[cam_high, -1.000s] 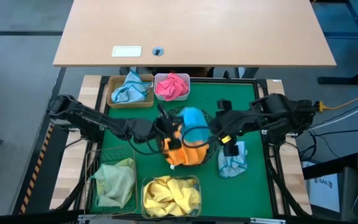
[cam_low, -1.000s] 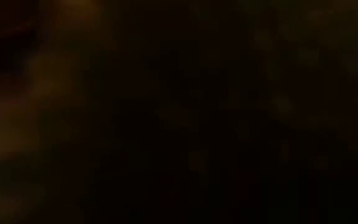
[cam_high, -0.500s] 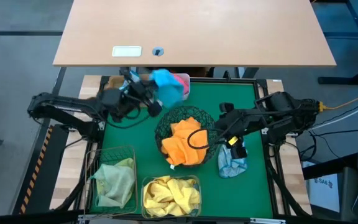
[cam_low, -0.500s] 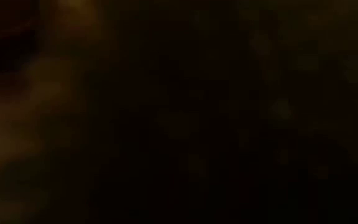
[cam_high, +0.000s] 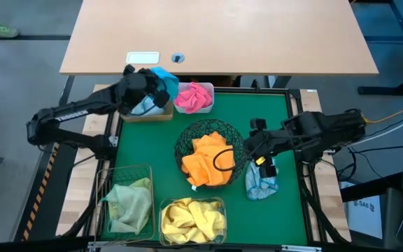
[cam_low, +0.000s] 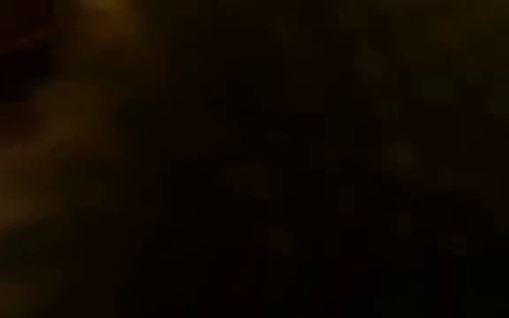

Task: Sort microfiber towel by color & place in baskets
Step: Put the blue towel into the orange bin

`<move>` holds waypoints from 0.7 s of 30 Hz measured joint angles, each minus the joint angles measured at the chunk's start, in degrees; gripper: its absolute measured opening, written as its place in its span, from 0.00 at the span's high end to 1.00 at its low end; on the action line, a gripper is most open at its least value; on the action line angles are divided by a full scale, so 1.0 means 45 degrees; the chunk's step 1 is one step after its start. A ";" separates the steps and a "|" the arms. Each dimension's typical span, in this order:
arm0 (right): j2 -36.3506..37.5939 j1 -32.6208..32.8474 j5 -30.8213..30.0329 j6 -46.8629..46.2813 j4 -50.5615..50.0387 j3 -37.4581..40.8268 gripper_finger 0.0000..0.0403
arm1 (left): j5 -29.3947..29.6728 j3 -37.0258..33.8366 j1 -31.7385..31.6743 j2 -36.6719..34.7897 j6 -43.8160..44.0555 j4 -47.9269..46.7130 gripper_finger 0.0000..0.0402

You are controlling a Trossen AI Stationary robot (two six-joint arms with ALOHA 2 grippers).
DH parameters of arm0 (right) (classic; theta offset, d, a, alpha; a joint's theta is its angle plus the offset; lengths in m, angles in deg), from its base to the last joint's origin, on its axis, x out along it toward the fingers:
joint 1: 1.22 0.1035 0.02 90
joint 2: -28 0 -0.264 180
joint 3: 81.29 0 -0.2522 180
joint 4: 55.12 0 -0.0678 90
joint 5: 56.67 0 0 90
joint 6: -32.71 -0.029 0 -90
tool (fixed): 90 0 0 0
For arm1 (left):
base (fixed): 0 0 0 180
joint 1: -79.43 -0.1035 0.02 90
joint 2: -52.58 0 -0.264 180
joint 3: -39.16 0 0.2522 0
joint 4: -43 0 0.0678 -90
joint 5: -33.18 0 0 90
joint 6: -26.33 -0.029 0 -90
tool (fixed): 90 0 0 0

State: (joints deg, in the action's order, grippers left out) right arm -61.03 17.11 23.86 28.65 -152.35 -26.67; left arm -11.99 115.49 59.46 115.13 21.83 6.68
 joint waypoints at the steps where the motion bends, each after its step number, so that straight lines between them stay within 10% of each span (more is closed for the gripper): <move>1: 0.0220 0.0000 0.0004 -0.0004 0.0319 0.0606 0.48 | -0.0376 -0.0030 -0.0478 0.0057 0.0249 -0.0466 1.00; 21: 0.2967 0.0005 0.0680 -0.2098 0.5012 0.8680 0.48 | -0.2899 -0.5778 -0.4795 0.0195 0.3019 -0.1361 1.00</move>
State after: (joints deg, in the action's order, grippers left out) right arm -47.68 17.13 26.92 19.21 -129.79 12.39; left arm -25.03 89.49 37.89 116.00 35.42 0.55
